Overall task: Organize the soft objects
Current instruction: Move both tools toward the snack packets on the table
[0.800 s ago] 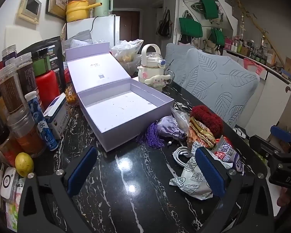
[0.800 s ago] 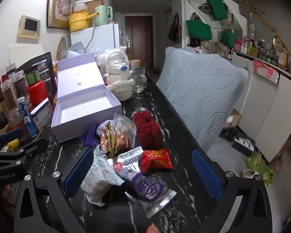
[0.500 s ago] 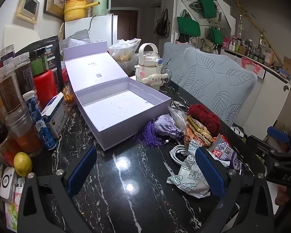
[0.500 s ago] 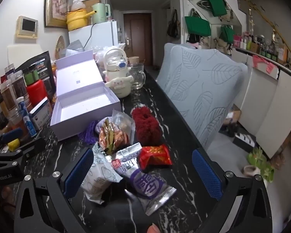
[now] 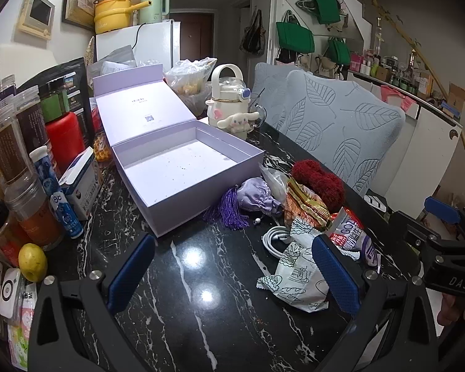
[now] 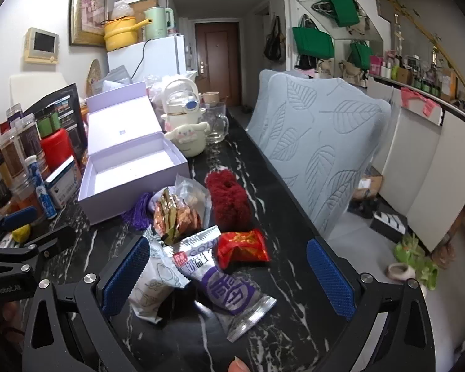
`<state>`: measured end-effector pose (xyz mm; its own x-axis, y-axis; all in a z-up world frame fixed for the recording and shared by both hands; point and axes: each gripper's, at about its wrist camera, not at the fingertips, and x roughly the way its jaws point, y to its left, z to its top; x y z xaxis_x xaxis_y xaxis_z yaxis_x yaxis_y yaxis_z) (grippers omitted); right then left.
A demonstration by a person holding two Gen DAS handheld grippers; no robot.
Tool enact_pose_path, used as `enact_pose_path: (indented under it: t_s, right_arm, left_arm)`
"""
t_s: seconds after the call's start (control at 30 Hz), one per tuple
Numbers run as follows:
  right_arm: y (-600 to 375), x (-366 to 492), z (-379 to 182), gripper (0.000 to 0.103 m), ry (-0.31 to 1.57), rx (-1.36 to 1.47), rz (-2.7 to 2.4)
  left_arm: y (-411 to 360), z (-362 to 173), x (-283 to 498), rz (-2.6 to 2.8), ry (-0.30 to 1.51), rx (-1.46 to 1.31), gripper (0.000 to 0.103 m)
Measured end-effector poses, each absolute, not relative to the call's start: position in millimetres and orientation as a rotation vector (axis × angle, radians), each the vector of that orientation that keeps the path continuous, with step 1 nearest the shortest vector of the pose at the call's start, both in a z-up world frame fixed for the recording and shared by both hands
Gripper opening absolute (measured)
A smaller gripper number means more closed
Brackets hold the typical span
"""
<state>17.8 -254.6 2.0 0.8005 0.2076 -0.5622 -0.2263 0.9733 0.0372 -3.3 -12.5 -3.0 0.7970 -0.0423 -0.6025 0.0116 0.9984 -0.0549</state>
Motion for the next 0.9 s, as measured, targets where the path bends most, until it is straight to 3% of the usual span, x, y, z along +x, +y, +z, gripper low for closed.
enact_pose_path:
  t_s: [0.9]
  right_arm:
    - [-257, 13, 10, 0.103, 0.587, -0.038, 0.254]
  left_arm:
    - [-33, 4, -4, -0.048, 0.642, 0.006, 0.103]
